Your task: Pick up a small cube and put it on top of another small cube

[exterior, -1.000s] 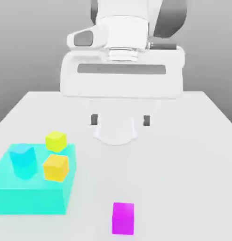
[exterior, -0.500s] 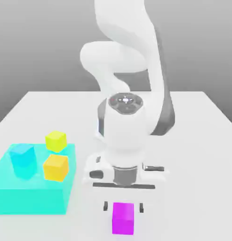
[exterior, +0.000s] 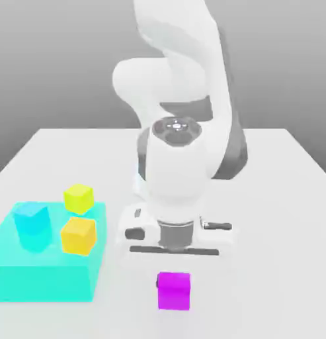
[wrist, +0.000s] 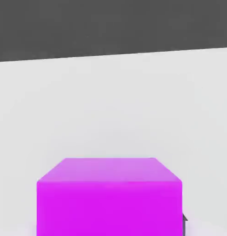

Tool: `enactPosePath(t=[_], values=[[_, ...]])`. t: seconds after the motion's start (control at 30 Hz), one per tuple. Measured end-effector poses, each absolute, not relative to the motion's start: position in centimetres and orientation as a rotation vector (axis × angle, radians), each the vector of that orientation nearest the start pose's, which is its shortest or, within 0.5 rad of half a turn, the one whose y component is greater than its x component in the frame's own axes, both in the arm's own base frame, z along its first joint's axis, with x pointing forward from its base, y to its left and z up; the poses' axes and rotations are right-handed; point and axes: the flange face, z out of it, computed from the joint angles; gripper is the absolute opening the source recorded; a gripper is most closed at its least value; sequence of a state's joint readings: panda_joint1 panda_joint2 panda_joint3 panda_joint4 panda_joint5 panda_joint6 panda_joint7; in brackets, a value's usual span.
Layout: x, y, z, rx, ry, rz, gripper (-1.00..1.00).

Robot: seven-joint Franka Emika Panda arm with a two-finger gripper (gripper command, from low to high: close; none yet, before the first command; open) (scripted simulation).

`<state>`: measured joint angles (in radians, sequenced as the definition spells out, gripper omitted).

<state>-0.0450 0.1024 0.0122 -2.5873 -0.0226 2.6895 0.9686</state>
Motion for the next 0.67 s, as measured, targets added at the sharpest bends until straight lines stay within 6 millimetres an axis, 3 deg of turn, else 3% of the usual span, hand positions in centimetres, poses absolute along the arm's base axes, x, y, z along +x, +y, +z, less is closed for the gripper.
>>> enactPosePath(t=[0.13,0.37,0.43,0.53,0.57,0.67], values=[[42.6,-7.8,26.6,-2.566,1.835,-0.010,-1.00],[37.3,-14.9,33.6,-2.140,2.301,-0.002,-1.00],[36.5,-15.9,33.0,-2.072,2.358,0.000,-1.00],[36.2,-16.1,29.6,-2.053,2.375,0.000,-1.00],[36.2,-16.1,28.6,-2.052,2.376,0.000,1.00],[36.2,-16.1,28.6,-2.052,2.376,0.000,1.00]])
